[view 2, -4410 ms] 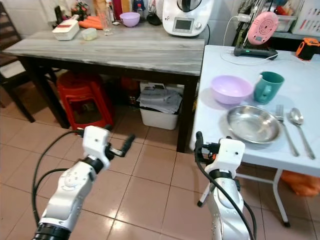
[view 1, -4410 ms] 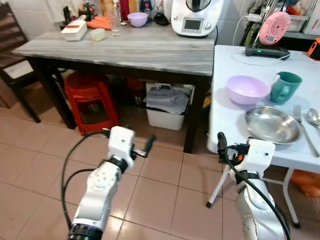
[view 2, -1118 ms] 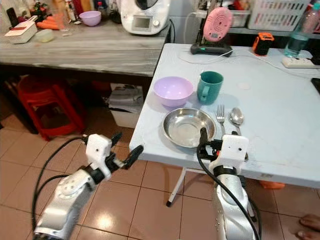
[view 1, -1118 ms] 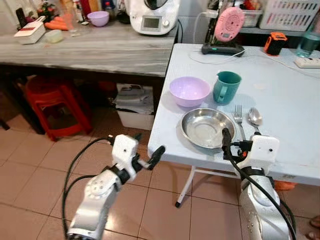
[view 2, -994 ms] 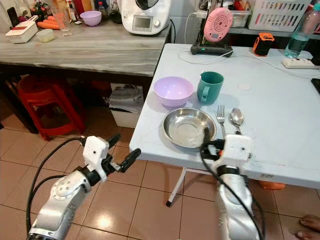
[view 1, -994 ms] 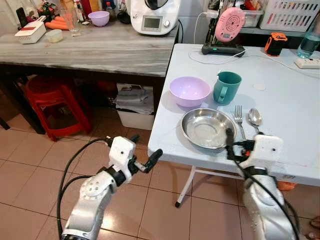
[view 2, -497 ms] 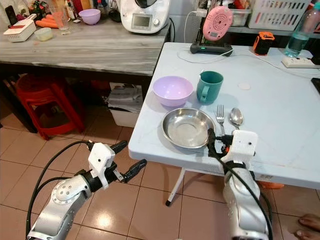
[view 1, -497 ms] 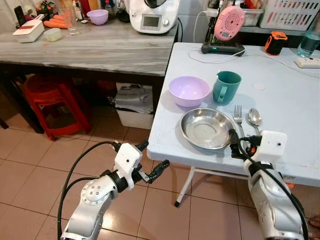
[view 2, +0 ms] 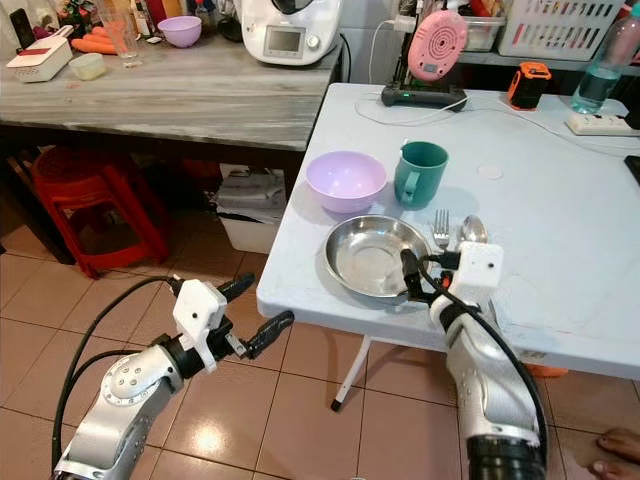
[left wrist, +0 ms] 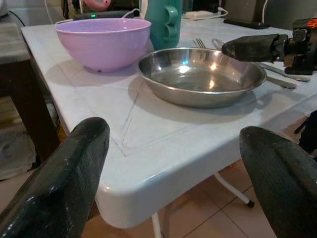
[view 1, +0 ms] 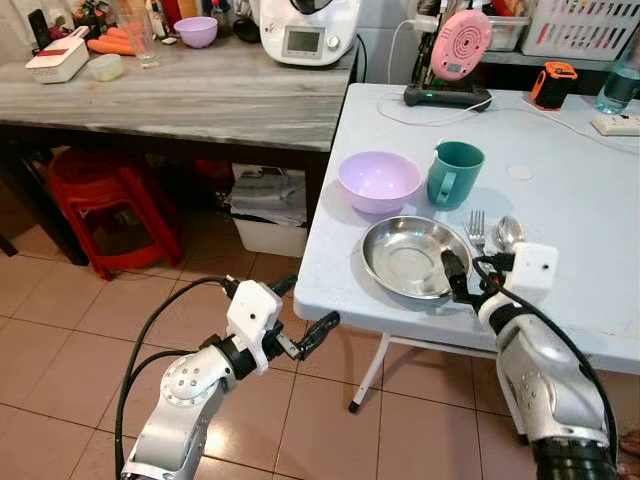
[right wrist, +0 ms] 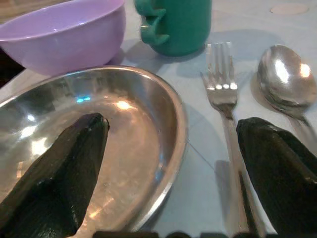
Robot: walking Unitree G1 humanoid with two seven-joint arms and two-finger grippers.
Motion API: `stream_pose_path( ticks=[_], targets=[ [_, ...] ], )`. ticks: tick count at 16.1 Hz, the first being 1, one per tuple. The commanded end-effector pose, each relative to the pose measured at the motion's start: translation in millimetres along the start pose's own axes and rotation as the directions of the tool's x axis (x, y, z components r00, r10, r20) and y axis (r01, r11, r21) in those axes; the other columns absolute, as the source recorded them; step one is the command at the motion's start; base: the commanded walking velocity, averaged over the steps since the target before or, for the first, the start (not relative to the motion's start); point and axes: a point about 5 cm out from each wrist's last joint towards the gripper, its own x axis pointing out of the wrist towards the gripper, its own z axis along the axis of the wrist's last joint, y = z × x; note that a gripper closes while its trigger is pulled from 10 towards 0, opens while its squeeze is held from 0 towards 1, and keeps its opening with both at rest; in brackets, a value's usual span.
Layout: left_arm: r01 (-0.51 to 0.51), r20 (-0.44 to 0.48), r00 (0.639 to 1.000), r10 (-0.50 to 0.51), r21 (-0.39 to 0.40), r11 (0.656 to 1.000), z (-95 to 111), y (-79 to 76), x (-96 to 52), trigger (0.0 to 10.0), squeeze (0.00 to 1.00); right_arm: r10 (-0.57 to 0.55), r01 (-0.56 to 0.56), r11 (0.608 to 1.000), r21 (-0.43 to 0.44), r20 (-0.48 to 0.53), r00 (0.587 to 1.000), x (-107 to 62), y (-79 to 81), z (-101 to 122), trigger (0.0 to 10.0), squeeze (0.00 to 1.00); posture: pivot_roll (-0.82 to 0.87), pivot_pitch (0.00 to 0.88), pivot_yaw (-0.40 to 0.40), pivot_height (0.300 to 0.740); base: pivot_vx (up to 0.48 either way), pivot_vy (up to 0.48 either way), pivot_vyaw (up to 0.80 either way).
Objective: Setting the table
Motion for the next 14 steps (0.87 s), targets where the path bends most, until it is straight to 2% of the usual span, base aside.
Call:
stream_pose_path(
  ticks=[1,4,5,6,7,8,14],
  targets=[
    [0.000,0.021,1.000,0.000,0.017,1.000,6.7,2.5,0.7,10.0,0.00,0.014,-0.014,1.000,0.020,-0.029,0.999,2.3,0.6,-1.5,10.0,0.00,-0.08,0.081,0.020,0.740,0.000,0.000,0.00],
    [0.001,0.021,1.000,-0.001,0.015,1.000,6.4,0.6,1.7,10.0,0.00,0.050,-0.048,0.998,0.034,-0.060,0.997,4.6,2.3,-4.8,10.0,0.00,-0.08,0.082,0.021,0.740,0.000,0.000,0.00],
    [0.010,0.021,1.000,-0.010,0.020,1.000,6.3,-0.6,1.9,10.0,0.00,0.064,-0.061,0.997,0.041,-0.076,0.995,6.2,3.1,-6.1,3.4,0.00,-0.08,0.083,0.023,0.740,0.000,0.000,0.00],
    [0.014,0.023,1.000,-0.014,0.022,1.000,6.8,-0.9,2.2,10.0,0.00,0.074,-0.070,0.996,0.051,-0.085,0.994,7.8,3.7,-6.7,2.0,0.00,-0.08,0.083,0.023,0.740,0.000,0.000,0.00],
    [0.015,0.024,1.000,-0.015,0.023,1.000,7.2,-1.1,2.4,10.0,0.00,0.080,-0.075,0.996,0.055,-0.087,0.993,8.7,4.0,-6.6,1.5,0.00,-0.08,0.083,0.023,0.740,0.000,0.000,0.00],
    [0.014,0.028,1.000,-0.014,0.023,1.000,8.1,-0.5,2.9,10.0,0.00,0.100,-0.093,0.993,0.073,-0.096,0.990,11.6,5.2,-6.9,0.0,0.00,-0.08,0.083,0.023,0.740,0.000,0.000,0.00],
    [0.018,0.026,0.999,-0.018,0.022,1.000,8.2,-1.2,2.0,10.0,0.00,0.144,-0.130,0.984,0.122,-0.113,0.983,14.1,10.5,-8.7,0.0,0.00,-0.07,0.088,0.022,0.740,0.000,0.000,0.00]
  ],
)
